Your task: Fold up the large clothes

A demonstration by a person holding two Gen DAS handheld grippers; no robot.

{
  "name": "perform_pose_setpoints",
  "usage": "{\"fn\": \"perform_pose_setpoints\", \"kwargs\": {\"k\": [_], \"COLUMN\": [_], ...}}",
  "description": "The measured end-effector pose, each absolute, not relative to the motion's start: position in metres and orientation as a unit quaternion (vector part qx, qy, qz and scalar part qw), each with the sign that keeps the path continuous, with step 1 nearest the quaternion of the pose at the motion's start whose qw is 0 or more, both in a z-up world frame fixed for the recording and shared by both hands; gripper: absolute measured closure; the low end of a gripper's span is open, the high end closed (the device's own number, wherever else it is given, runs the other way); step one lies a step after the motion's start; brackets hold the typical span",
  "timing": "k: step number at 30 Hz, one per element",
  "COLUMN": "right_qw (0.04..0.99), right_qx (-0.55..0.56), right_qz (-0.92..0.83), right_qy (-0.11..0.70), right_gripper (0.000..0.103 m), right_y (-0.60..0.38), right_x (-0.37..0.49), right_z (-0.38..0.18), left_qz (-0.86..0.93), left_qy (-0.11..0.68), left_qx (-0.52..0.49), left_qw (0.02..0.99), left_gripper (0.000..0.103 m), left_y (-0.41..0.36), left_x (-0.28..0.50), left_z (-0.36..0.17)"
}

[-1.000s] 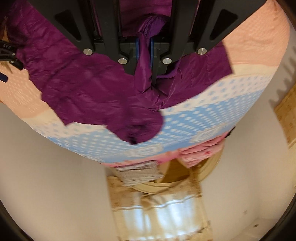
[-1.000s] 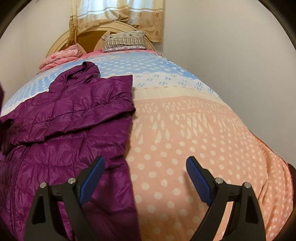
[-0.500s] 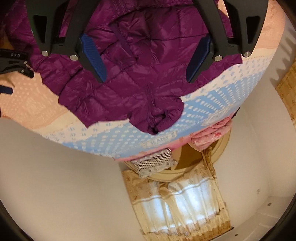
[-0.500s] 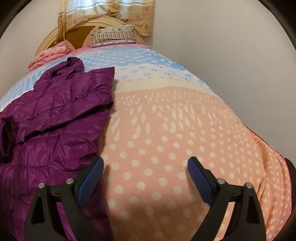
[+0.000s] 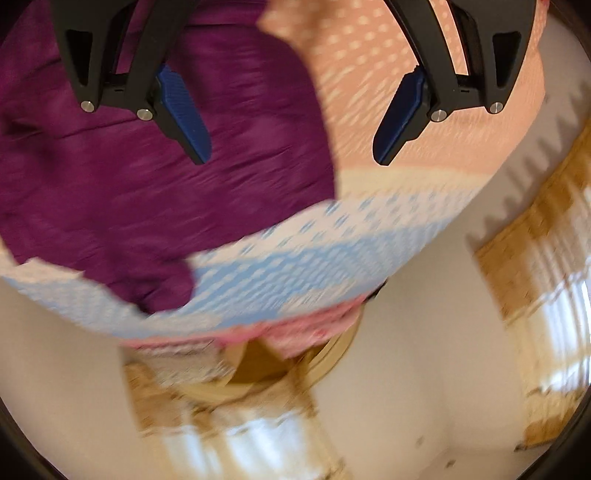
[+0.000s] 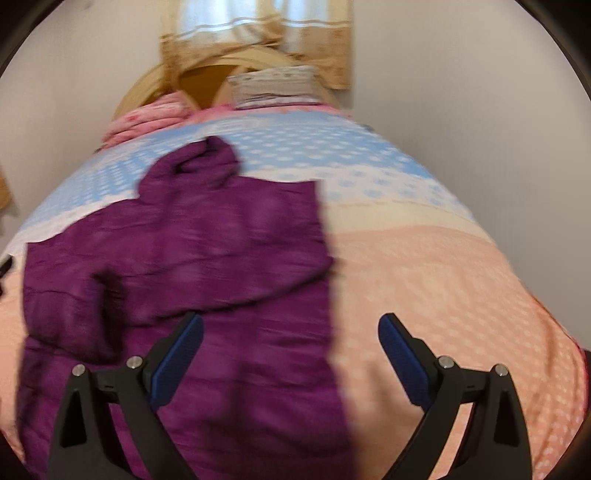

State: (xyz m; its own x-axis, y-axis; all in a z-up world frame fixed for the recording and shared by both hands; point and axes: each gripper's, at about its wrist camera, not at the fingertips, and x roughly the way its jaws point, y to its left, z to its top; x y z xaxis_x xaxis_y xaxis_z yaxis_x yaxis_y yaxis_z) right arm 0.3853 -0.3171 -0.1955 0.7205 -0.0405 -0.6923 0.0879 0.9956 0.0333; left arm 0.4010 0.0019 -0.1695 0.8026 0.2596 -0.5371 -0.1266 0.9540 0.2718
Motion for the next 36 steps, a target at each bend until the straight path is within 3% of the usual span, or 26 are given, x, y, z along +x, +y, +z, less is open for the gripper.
{"fn": "perform_pose_setpoints", "kwargs": {"k": [10, 11, 12, 14, 24, 29, 33, 36], "right_qw": [0.911, 0.908, 0.900, 0.891, 0.920, 0.905, 0.904, 0.906], "right_qx": [0.014, 0.016, 0.027, 0.049, 0.067, 0.084, 0.085, 0.082], "right_qz": [0.065, 0.068, 0.083, 0.100, 0.026, 0.002, -0.010, -0.023], "right_qy": [0.406, 0.414, 0.427, 0.441, 0.386, 0.417, 0.418, 0.414], "right_gripper": [0.007, 0.019, 0.052, 0.088, 0.092, 0.092, 0.081, 0.079], "right_y": [-0.217, -0.214, -0.212, -0.215, -0.297, -0.333, -0.337, -0.341], "right_x": [0.430, 0.433, 0.438, 0.440, 0.401, 0.389, 0.385, 0.385], "right_z": [-0.222, -0.227, -0.235, -0.241, -0.216, -0.235, -0.244, -0.239], "left_qz": [0.121, 0.119, 0.116, 0.110, 0.068, 0.058, 0.048, 0.040], "left_qy": [0.369, 0.370, 0.371, 0.373, 0.363, 0.371, 0.376, 0.365], "left_qx": [0.035, 0.032, 0.027, 0.020, 0.025, 0.035, 0.036, 0.048], "left_qw": [0.921, 0.921, 0.921, 0.921, 0.929, 0.926, 0.925, 0.929], "left_gripper": [0.014, 0.014, 0.014, 0.014, 0.014, 0.014, 0.014, 0.014], "left_y": [0.072, 0.072, 0.072, 0.069, 0.034, 0.017, 0.002, -0.009], "left_x": [0.421, 0.422, 0.422, 0.422, 0.416, 0.416, 0.421, 0.423], "left_z": [-0.221, -0.221, -0.221, -0.218, -0.198, -0.204, -0.204, -0.197]}}
